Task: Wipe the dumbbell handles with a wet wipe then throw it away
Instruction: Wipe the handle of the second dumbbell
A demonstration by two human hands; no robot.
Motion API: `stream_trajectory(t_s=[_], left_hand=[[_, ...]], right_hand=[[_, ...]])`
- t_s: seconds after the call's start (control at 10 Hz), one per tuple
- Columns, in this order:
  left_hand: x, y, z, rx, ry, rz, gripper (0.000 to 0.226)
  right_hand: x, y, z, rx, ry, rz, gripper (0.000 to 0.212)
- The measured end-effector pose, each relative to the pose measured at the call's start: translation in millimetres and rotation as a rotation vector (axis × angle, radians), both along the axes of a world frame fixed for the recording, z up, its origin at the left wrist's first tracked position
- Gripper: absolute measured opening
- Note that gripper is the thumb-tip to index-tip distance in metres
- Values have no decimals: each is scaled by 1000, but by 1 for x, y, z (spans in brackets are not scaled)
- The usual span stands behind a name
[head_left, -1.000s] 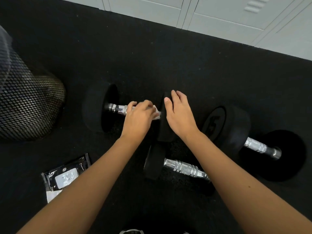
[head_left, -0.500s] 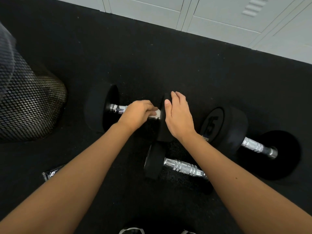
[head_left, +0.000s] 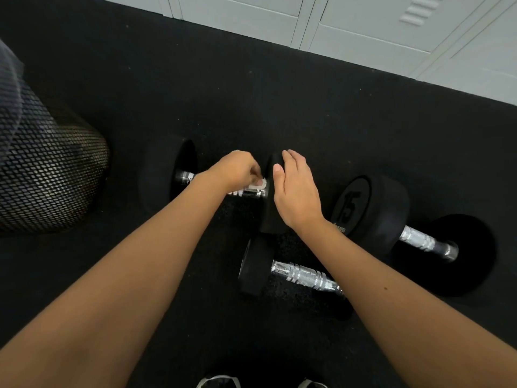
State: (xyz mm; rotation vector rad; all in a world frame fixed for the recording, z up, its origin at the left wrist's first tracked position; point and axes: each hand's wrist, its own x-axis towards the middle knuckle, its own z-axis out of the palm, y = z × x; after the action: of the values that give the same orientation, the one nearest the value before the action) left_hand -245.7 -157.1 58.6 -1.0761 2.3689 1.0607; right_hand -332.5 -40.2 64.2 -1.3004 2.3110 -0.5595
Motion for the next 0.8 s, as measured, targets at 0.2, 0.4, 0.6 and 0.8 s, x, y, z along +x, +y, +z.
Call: stream_trajectory(t_s=[0.2, 0.4, 0.6, 0.8], left_hand=[[10, -7, -4, 98, 52, 79, 25], [-1, -13, -6, 176, -6, 73, 26], [-12, -27, -7, 215, -281, 26, 43], [-4, -21, -9, 264, -106, 35, 29]], right_hand=[[0, 0, -2, -2, 12, -7, 49], [0, 1, -3, -15, 22, -3, 48], [-1, 0, -4, -17, 19, -5, 48], [-1, 0, -4, -23, 23, -2, 48]])
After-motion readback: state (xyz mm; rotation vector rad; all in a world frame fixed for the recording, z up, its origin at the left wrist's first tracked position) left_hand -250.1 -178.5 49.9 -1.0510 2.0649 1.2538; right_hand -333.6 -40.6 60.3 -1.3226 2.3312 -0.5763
